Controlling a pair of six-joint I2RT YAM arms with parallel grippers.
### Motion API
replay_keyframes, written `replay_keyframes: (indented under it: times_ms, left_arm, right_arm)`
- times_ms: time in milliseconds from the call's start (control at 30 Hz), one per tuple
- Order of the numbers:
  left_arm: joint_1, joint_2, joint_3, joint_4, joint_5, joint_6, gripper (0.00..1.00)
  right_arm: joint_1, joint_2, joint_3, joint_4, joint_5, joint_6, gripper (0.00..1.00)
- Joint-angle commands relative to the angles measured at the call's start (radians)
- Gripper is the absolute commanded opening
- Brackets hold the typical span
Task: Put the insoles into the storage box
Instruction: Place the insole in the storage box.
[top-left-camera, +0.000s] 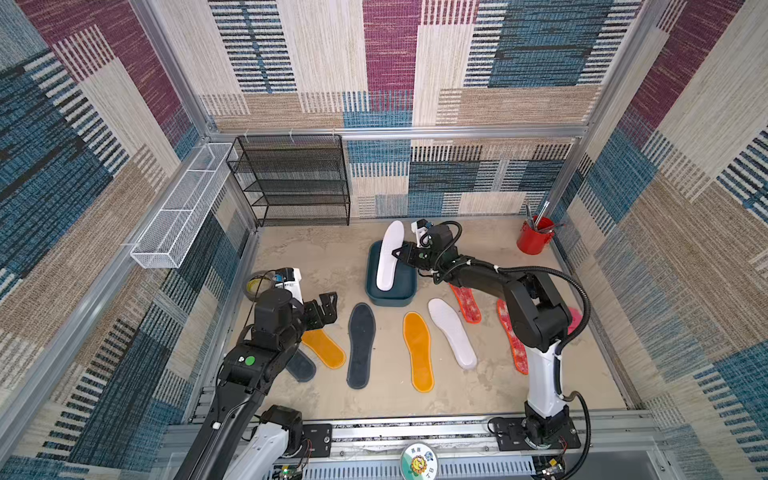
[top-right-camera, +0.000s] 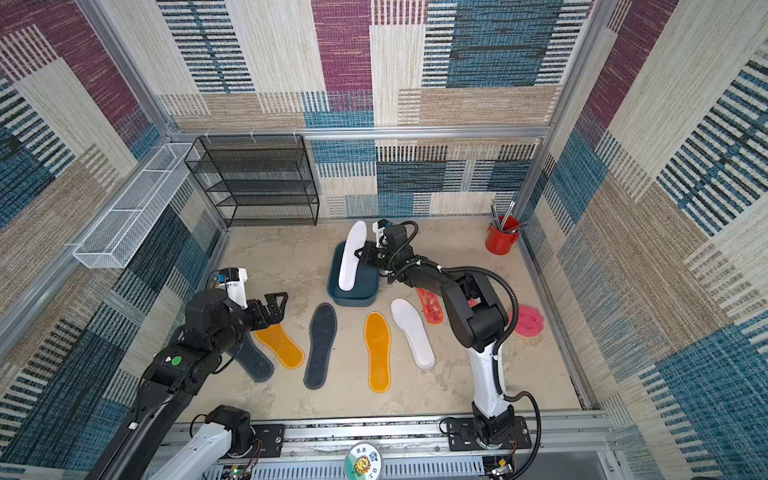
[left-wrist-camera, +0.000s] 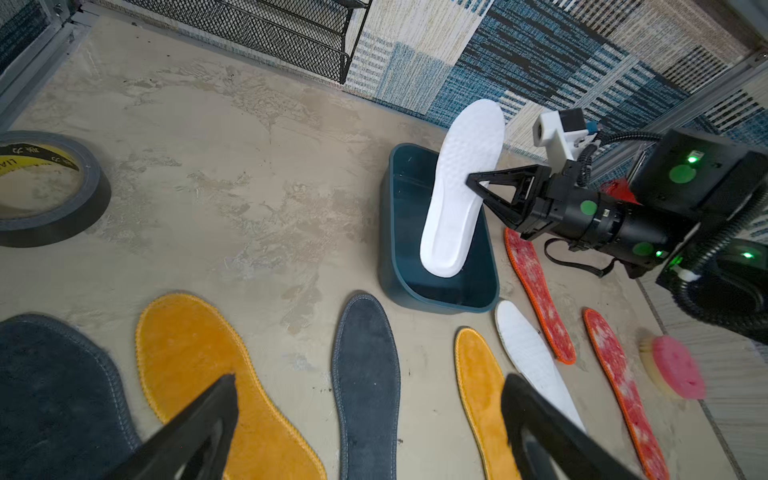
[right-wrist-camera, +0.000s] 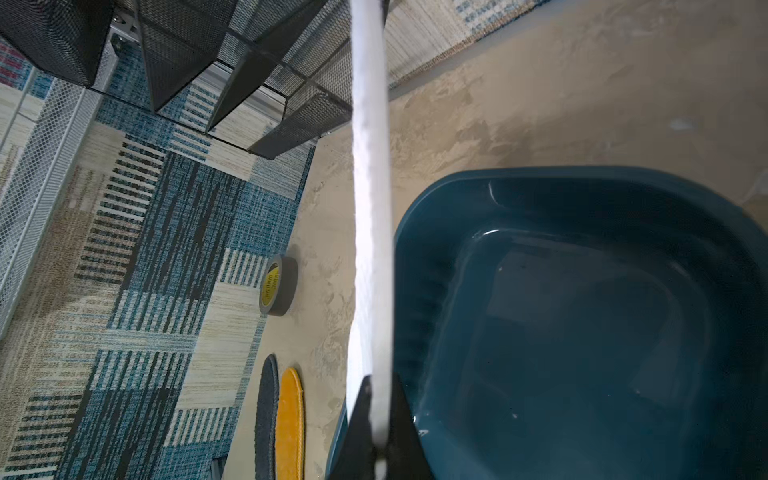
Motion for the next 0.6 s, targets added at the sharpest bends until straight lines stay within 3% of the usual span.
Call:
replay_keyframes:
  times_ms: [0,567]
  left_arm:
    - [0.003,0.005,0.003,0.005,0.008,0.026,1.00]
    - [0.013,0.012,-0.005,0.021,0.038,0.018,1.00]
  right_arm:
    - [0.004,0.033,0.032,-0.030,-0.020,0.006,0.00]
    - [0.042,0.153,0.131,-0.155,-0.024,-0.020,0.00]
